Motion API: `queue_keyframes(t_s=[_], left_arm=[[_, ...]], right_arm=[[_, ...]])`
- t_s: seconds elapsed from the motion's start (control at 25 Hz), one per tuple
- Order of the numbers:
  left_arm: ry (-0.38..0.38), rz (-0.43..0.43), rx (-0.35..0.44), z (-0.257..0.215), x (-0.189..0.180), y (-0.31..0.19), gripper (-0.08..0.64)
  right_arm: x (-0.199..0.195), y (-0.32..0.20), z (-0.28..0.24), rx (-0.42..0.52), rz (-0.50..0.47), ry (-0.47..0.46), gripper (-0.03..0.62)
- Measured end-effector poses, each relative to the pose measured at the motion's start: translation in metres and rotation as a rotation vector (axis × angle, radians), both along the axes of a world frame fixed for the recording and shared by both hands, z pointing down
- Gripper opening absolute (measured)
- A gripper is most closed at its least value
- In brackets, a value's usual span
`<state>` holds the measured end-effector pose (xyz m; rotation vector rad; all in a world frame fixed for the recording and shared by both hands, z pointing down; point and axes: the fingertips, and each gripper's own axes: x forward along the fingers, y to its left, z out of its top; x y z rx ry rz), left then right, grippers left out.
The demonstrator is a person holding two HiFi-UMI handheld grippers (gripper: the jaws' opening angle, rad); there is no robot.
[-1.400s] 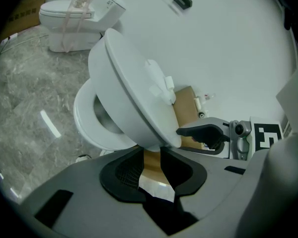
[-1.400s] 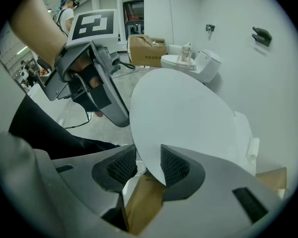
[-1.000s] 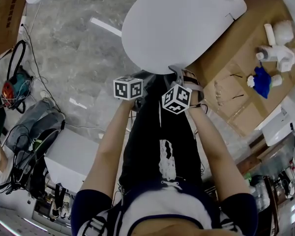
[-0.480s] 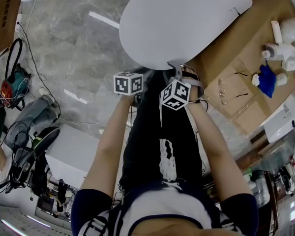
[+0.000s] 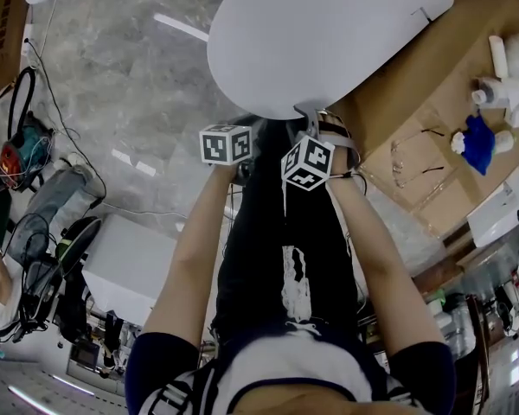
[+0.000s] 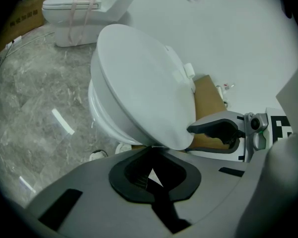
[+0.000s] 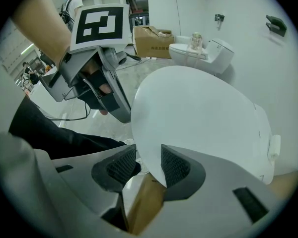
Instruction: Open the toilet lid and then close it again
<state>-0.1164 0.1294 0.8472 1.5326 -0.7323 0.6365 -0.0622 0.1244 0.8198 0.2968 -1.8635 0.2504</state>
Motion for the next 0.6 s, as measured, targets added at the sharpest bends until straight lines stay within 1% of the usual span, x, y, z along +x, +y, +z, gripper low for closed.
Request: queue_keyframes(t_s=[0.36, 0.6], left_arm=[[0.014, 0.042, -0.017, 0.015, 0.003, 0.006, 0.005], [0.037, 0.025, -0.051, 0.025, 0.002, 0.005, 0.006]], right_arm=[[-0.005, 0.001, 0.023, -0.026, 0.011, 0.021, 0.152], [-0.008, -0.002, 0.040, -0.078, 0.047, 0.034, 0.152]])
